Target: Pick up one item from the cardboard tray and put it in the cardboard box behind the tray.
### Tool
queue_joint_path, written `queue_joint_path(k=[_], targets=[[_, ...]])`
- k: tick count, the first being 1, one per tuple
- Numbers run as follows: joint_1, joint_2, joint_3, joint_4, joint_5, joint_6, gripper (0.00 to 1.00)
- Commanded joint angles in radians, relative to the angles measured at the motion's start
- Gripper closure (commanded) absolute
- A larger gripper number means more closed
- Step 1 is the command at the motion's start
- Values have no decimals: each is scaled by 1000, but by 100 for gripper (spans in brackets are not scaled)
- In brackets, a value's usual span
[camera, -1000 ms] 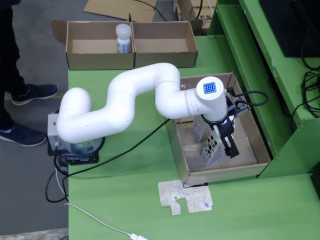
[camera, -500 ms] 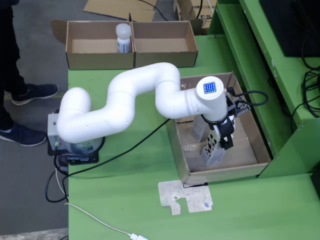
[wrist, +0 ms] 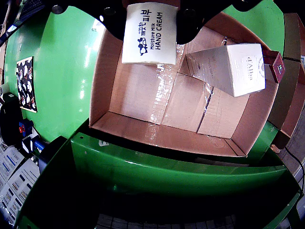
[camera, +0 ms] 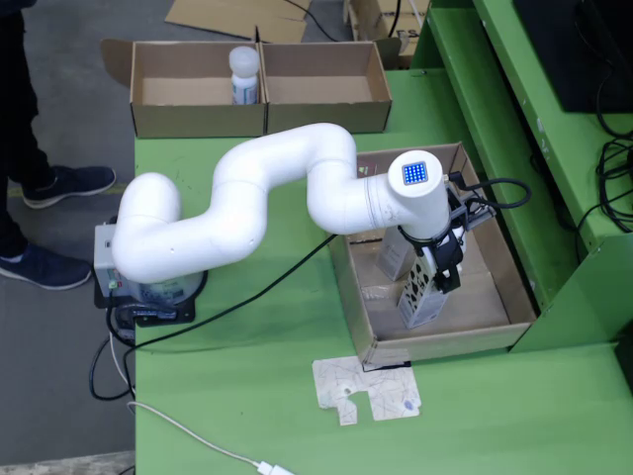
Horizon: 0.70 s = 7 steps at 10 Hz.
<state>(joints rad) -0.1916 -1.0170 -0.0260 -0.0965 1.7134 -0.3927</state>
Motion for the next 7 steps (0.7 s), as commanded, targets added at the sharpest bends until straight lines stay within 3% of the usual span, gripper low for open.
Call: queue_joint_path(k=[1, 7], targets=[[-5, 29, 26, 10, 2, 3, 100], [-5, 29, 26, 10, 2, 3, 100]])
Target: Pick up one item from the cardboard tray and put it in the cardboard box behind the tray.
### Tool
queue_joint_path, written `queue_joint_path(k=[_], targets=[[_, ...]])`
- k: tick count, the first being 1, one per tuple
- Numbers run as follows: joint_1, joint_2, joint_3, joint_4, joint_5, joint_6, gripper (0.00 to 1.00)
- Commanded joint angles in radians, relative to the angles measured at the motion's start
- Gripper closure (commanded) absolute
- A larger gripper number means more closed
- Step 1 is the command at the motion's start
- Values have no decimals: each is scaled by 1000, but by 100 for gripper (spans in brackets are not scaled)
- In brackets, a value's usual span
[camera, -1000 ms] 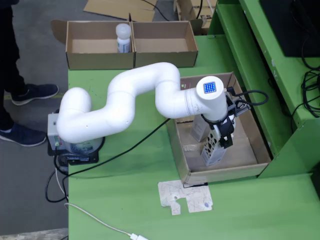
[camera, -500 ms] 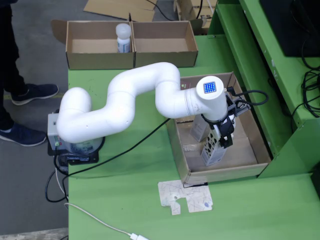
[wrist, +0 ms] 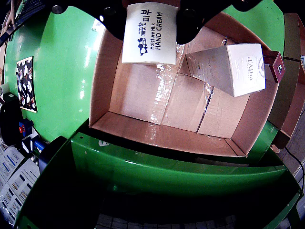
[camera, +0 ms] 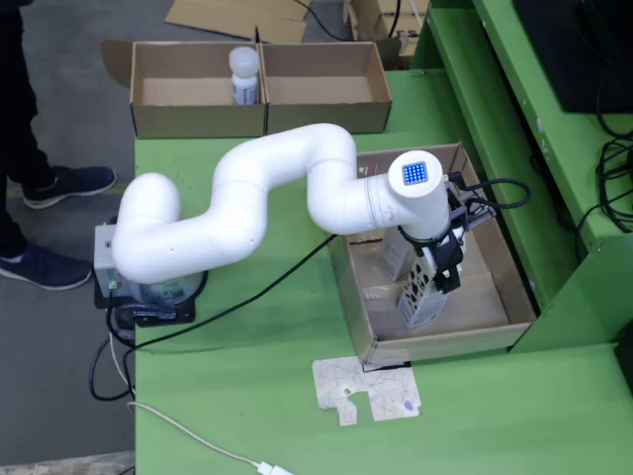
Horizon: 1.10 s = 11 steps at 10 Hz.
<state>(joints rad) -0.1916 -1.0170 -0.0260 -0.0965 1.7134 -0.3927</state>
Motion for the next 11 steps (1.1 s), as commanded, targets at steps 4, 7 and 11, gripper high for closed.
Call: queue_joint_path(k=[4, 7, 11], targets=[[-4, 28, 26, 25, -4, 10, 100], [-5, 22, 26, 137, -37, 41, 100], [11, 22, 26, 241, -97, 68, 100]])
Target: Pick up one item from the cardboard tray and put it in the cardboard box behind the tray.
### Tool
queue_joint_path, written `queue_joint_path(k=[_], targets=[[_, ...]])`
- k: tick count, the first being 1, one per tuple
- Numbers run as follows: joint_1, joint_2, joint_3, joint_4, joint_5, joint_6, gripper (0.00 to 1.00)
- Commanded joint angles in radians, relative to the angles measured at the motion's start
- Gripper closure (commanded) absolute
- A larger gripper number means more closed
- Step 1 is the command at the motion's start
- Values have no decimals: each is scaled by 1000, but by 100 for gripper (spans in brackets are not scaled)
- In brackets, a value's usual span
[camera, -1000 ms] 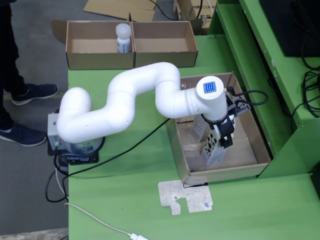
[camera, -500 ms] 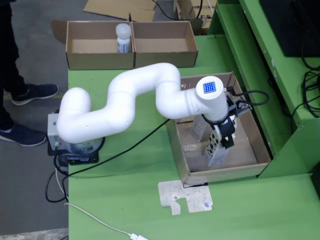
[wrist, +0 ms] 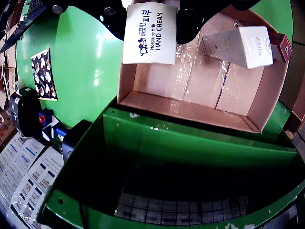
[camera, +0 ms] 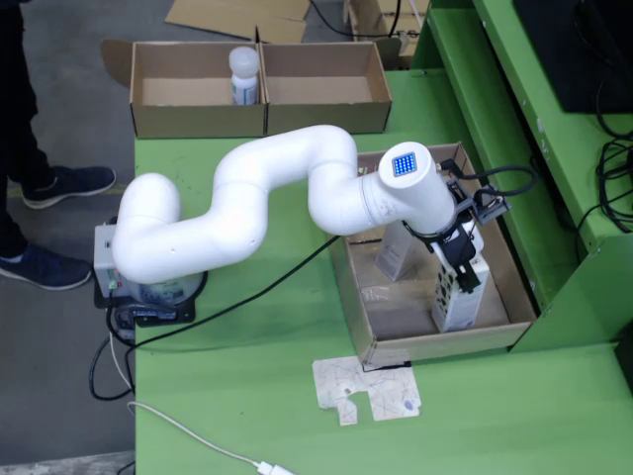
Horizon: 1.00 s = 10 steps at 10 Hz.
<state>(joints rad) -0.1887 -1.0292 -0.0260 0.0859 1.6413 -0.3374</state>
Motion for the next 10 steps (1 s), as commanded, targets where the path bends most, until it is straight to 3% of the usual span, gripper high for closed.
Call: queue_joint_path(k=[1, 4, 10], targets=[[20, 35, 26, 86, -48, 26, 100], [28, 57, 26, 66, -61, 42, 100], [40, 240, 26, -313, 8, 59, 100]])
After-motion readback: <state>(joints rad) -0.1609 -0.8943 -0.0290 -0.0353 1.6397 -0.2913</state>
